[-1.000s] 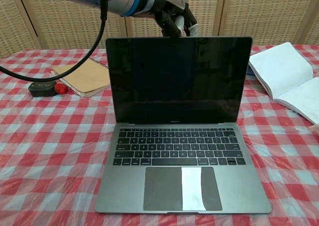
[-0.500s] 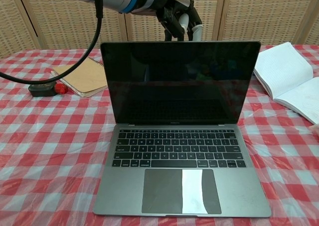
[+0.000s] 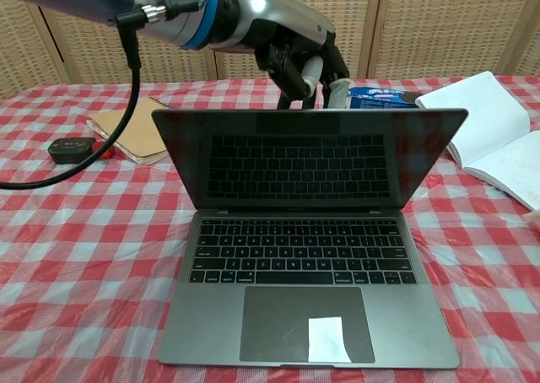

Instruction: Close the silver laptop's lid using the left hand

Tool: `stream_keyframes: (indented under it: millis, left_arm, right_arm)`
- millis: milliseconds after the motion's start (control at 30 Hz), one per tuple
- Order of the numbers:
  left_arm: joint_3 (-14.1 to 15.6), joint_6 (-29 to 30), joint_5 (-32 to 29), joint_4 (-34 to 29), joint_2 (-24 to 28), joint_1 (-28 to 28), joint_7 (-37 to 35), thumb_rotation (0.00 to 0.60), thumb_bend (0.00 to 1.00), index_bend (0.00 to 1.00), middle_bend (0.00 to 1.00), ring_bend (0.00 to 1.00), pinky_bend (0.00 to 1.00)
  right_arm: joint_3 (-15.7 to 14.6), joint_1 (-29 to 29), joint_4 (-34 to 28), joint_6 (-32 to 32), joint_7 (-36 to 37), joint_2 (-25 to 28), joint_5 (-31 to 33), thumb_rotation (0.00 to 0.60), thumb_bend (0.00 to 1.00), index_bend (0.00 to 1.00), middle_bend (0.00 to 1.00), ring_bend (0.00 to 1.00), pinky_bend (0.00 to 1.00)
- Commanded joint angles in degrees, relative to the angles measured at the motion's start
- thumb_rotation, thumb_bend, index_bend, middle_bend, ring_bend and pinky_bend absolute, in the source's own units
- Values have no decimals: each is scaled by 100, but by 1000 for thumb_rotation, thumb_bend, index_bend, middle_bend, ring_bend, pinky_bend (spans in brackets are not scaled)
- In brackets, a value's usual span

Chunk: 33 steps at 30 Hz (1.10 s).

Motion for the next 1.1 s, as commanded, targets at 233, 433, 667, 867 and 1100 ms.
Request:
stream_keyframes:
  millis: [233,433,667,867,1100]
  left_arm:
    - [318,130,646,-610,173,427,-51,600,1000,523,404,393,468]
    - [463,142,1024,-757,183,715,-184,600,1000,522,404,393,468]
    - [586,82,1393,-781,124,986,-347,600,1000,521,404,393,468]
    - [703,-10,1644,-703,-53,1178,-471,600,1000,520,404,393,466]
    - [761,-94,1824,-546,-231,1338,-620,600,1000,517,404,393,461]
  right_arm:
    - [7,1,4,5,-51,-14,23,600,617,0,0,0,0]
    - [-4,5,37,19,-92,-48,3,600,619,0,0,0,0]
    - [1,6,26,-10,-146,-56,53,600,619,0,0,0,0]
    - [8,4,-6,-29,-194,-48,97,600,626,0,0,0,0]
    - [17,1,-15,-44,-190,-34,125,600,628,0,0,0,0]
